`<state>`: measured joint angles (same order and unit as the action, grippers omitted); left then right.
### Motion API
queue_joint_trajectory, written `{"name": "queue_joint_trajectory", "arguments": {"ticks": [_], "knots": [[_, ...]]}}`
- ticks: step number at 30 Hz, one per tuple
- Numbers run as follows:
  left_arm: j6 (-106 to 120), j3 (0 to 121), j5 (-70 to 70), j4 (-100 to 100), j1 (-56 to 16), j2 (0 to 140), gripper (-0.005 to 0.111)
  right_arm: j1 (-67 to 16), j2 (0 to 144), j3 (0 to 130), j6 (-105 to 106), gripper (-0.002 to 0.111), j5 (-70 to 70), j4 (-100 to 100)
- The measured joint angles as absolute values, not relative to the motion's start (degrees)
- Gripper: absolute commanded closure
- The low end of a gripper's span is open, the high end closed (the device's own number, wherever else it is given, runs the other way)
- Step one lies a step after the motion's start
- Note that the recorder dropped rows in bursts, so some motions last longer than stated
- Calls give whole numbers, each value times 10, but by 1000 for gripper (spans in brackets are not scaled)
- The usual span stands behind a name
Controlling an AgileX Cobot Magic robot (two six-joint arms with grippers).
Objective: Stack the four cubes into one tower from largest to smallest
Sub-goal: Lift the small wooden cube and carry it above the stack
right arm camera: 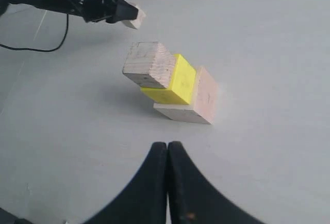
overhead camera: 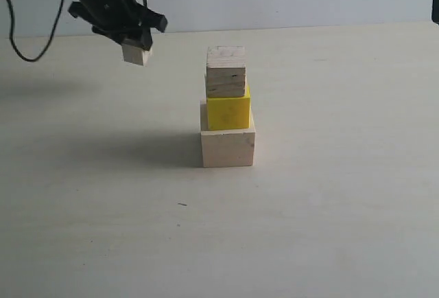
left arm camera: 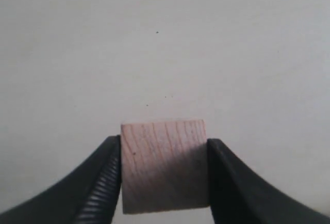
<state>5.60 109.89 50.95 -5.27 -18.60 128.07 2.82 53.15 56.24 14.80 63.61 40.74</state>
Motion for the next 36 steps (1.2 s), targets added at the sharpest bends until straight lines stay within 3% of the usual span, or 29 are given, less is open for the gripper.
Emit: {"name": "queue_joint_trajectory", "arguments": {"ticks": [10, 18, 30, 36], "knots": [[391, 1099, 692, -287, -149, 1121, 107, 28, 532, 562, 148, 108, 638, 407], [539, 1099, 698, -327, -207, 1108, 107, 28, 527, 562, 148, 108, 650, 410], [391, 1099, 701, -265, -286, 1108, 107, 28, 527, 562, 148, 108, 651, 410], [209, 1124, 703, -214, -313, 1108, 107, 28, 527, 562, 148, 108, 651, 410]]}}
